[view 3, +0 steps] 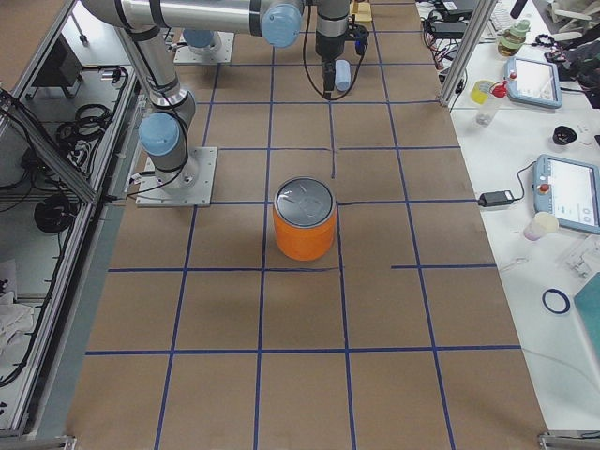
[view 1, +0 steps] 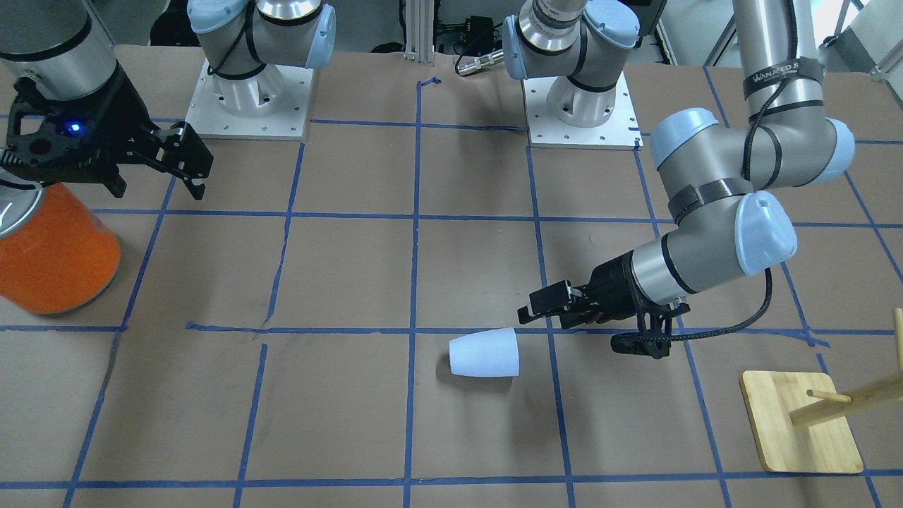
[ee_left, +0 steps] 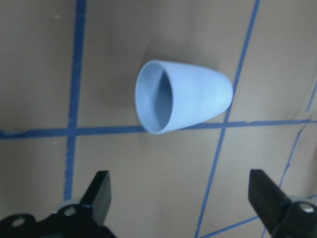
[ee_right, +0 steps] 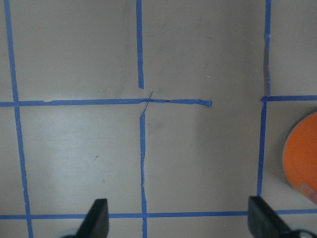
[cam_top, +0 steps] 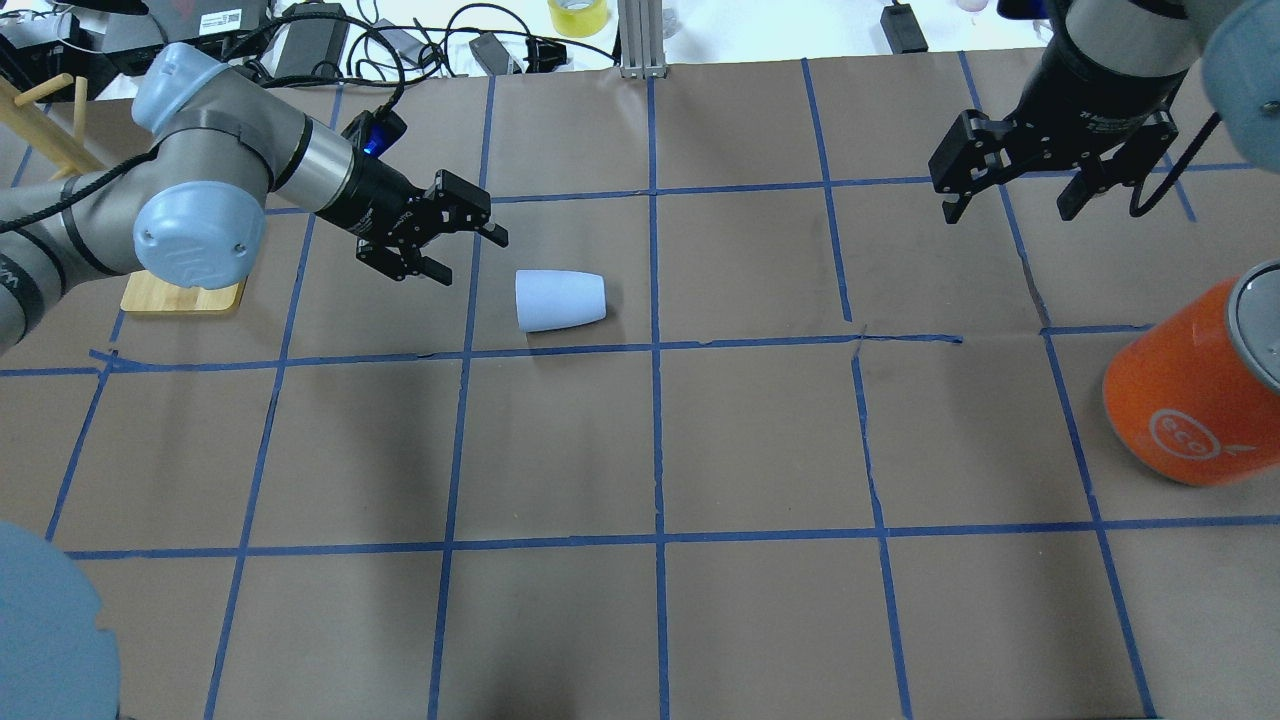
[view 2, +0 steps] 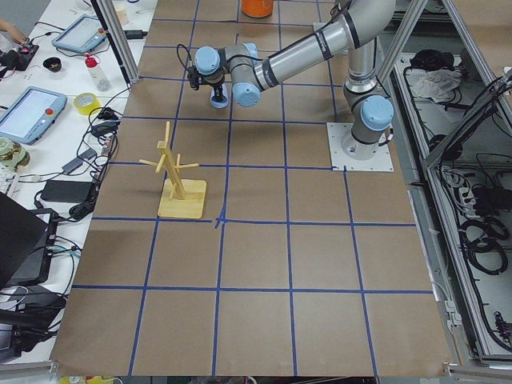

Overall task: Flip cup
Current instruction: 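Move the left gripper to the cup's base and close on it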

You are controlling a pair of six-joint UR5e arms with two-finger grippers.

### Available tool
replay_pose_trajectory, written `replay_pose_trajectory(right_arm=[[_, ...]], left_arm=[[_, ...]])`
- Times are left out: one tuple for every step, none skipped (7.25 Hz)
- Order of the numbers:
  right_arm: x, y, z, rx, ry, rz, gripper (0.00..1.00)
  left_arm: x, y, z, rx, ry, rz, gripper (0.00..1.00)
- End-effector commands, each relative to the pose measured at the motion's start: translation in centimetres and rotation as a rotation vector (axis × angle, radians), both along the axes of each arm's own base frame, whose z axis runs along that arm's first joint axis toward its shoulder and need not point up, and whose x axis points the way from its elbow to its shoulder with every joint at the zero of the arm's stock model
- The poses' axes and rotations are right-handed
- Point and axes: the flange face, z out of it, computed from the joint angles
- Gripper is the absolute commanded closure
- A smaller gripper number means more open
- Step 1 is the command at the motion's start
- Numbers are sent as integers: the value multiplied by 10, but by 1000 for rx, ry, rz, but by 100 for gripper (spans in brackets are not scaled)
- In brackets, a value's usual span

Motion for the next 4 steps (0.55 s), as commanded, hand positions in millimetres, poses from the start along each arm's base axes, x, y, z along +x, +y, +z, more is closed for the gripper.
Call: replay_pose_trajectory(right_arm=[[2,3,8,-12,-2,-2,0],[2,4,8,-14,-3,-2,0],[7,4,7,-11,-12,7,0],[22,7,-3,9,-3,-8,0]], left_arm=[[-2,-3,-39,-35,31,-47,2],[-11,5,-56,-8,132,-31,7],[-17,9,-66,9,217,-14,7],[-17,7,-74,15,225,-12,7]])
